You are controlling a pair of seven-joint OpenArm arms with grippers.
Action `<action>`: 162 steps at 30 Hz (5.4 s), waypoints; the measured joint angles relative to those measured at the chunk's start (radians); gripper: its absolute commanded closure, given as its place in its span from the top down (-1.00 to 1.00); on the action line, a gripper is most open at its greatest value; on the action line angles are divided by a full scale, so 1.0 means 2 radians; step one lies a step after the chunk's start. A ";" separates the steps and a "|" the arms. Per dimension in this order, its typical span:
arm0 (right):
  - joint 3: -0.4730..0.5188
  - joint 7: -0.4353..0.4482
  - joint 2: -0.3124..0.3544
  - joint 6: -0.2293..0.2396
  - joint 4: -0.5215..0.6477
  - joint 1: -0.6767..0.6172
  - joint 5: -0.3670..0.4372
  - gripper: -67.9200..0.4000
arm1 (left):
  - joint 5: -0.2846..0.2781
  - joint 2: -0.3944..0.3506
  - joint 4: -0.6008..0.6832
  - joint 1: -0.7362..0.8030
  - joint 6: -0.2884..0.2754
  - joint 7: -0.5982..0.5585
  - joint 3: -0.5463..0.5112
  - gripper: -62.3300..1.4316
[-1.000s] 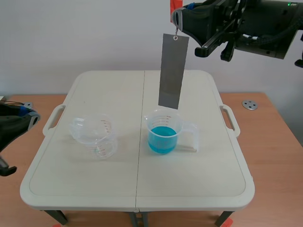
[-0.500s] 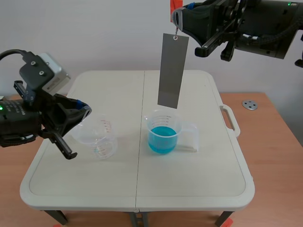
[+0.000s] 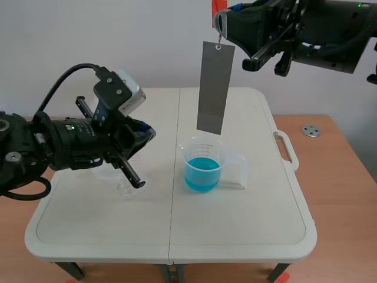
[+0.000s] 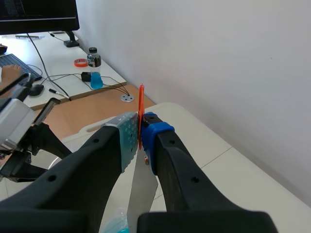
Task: Hold the metal plate by the orange handle, dip it into the blue solution, take it out and point at it, then put the plate back in the beaker on the left.
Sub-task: 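Point at the plate with the left hand, then lower the plate into the blue solution, then hold the plate still in the solution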
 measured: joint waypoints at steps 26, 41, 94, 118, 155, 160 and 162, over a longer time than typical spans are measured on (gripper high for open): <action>0.000 0.000 0.000 0.000 0.000 0.000 0.000 -0.94 | 0.069 0.074 -0.041 -0.031 -0.041 0.009 0.021 -0.90; 0.000 0.000 0.000 0.000 0.000 0.000 0.000 -0.94 | 0.069 0.074 -0.041 -0.031 -0.041 0.009 0.021 -0.90; -0.010 0.022 -0.046 0.000 -0.109 0.000 -0.047 -0.95 | -0.009 -0.027 0.211 0.618 0.051 -0.099 -0.365 -0.90; -0.022 0.092 -0.085 0.000 -0.213 0.000 -0.153 -0.95 | -0.008 -0.027 0.115 0.614 0.026 -0.132 -0.363 -0.90; -0.022 0.134 -0.093 -0.004 -0.244 0.006 -0.235 -0.95 | -0.009 -0.027 0.116 0.614 0.026 -0.132 -0.363 -0.90; -0.022 0.134 -0.093 -0.004 -0.244 0.006 -0.235 -0.95 | -0.009 -0.027 0.116 0.614 0.026 -0.132 -0.363 -0.90; -0.022 0.134 -0.093 -0.004 -0.244 0.006 -0.235 -0.95 | -0.009 -0.027 0.116 0.614 0.026 -0.132 -0.363 -0.90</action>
